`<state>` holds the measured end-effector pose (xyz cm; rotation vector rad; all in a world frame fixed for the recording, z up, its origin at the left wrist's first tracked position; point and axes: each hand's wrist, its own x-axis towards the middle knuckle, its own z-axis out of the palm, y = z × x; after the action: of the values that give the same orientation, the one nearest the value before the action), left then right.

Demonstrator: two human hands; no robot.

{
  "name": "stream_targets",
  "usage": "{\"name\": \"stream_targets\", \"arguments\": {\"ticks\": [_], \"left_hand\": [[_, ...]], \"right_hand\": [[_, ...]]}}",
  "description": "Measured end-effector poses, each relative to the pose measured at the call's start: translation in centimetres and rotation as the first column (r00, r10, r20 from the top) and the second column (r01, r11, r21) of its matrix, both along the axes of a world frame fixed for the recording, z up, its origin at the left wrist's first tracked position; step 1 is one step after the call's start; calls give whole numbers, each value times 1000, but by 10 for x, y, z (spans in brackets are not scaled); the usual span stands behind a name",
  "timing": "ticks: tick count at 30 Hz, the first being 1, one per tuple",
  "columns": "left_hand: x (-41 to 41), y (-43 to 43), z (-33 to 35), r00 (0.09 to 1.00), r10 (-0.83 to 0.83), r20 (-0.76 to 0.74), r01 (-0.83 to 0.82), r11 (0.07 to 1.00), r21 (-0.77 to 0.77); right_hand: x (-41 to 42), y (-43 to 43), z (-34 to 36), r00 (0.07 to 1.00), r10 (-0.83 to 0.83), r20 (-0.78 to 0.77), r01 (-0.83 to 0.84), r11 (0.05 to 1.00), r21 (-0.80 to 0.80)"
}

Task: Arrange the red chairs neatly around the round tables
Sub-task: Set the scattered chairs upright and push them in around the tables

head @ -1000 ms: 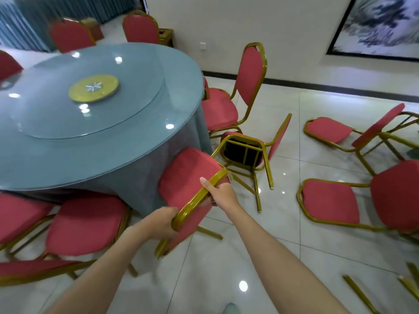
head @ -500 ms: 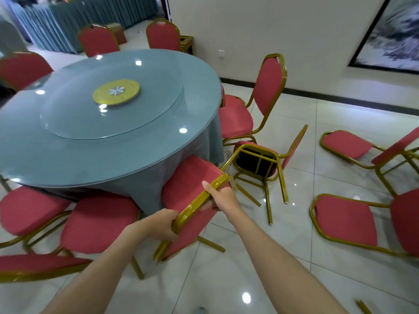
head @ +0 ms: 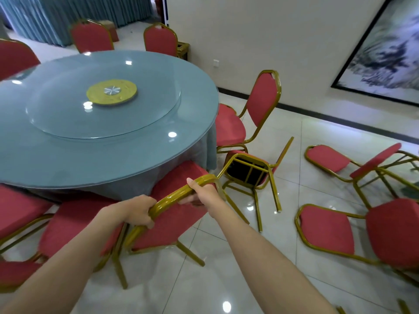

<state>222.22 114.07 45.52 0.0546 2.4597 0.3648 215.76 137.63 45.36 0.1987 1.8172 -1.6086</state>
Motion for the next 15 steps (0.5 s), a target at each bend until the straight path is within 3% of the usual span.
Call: {"name": "stream_targets", "arguments": {"ticks": [5, 15], "left_hand": [[-1, -32, 6, 997, 53, 56, -54, 998, 11], [-16, -29, 8, 981, -192, 31, 194, 974, -114]], "right_hand": [[6, -30, 5, 998, 17, 67, -15, 1000, -25], [29, -19, -25, 980, -130, 153, 140, 988, -61]]}}
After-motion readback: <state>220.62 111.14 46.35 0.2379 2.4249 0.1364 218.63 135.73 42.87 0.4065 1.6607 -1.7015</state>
